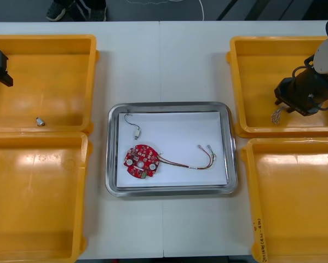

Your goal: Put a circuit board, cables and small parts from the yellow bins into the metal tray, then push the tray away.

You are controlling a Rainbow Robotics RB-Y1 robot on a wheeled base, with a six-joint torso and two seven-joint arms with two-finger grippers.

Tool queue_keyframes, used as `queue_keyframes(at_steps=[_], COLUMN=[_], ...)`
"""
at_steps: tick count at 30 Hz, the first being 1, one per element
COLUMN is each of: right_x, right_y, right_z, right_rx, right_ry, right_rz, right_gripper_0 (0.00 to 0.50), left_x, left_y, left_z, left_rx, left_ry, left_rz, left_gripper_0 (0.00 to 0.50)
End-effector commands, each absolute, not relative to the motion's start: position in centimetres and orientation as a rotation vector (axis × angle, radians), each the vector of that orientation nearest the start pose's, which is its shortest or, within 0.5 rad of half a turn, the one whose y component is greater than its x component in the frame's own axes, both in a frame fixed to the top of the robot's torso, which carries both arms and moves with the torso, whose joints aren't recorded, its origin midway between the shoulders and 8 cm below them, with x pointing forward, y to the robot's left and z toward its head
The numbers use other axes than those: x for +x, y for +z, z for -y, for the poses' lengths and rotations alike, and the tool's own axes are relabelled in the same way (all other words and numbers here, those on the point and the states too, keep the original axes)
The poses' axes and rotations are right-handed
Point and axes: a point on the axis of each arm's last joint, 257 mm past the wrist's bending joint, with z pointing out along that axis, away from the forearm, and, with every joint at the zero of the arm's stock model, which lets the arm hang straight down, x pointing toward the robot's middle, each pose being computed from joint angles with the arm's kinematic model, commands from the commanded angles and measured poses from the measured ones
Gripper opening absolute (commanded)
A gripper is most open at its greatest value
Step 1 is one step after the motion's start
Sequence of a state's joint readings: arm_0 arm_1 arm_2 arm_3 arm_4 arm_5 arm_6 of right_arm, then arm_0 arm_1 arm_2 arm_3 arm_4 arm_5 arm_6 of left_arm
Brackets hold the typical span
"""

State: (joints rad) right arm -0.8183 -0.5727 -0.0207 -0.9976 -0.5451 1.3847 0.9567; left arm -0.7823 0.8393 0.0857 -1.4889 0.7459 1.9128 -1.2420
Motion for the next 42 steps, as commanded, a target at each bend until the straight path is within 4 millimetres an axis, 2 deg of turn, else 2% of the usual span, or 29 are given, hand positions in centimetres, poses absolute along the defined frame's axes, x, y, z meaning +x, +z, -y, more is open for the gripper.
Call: queue_keyframes(at_steps=[1, 2, 9, 12, 19, 21, 25, 32, 35, 38, 42], right_x=[59.6, 59.6, 59.6, 59.6, 59.4, 59.4, 59.4, 58.4, 57.7, 57.5, 56.9], right_y=[-21.2, -21.2, -21.0, -20.0, -15.4, -13.6, -11.3, -9.2, -8.5, -8.0, -7.2], right_z=[36.3, 36.3, 35.9, 35.6, 34.7, 34.6, 34.4, 33.5, 32.6, 31.4, 28.9], right_rx=[0.823, 0.817, 0.815, 0.814, 0.748, 0.659, 0.471, 0.188, -0.018, -0.135, -0.395], right_ry=[0.232, 0.230, 0.245, 0.257, 0.251, 0.224, 0.175, 0.095, 0.018, 0.018, -0.026], right_rz=[-2.520, -2.522, -2.527, -2.536, -2.586, -2.599, -2.624, -2.672, -2.685, -2.676, -2.641], right_gripper_0=[0.019, 0.000, 0.000, 0.000, 0.000, 0.000, 0.000, 0.000, 0.000, 0.000, 0.000], left_x=[49.2, 49.2, 50.8, 51.4, 51.9, 52.1, 52.5, 52.7, 52.9, 52.9, 52.9], left_y=[-9.1, -9.9, -12.6, -13.5, -15.3, -16.0, -17.2, -18.6, -19.1, -19.4, -19.8], left_z=[-41.1, -40.9, -39.3, -38.6, -37.8, -37.6, -37.4, -37.2, -37.0, -37.0, -37.1], left_rx=[-0.286, -0.281, -0.282, -0.276, -0.276, -0.279, -0.283, -0.288, -0.285, -0.282, -0.283], left_ry=[0.025, 0.028, -0.057, -0.079, -0.100, -0.105, -0.109, -0.106, -0.104, -0.095, -0.082], left_rz=[-2.743, -2.763, -2.760, -2.746, -2.734, -2.726, -2.712, -2.706, -2.696, -2.697, -2.703], left_gripper_0=[0.500, 0.500, 0.500, 0.500, 0.500, 0.500, 0.500, 0.500, 0.500, 0.500, 0.500])
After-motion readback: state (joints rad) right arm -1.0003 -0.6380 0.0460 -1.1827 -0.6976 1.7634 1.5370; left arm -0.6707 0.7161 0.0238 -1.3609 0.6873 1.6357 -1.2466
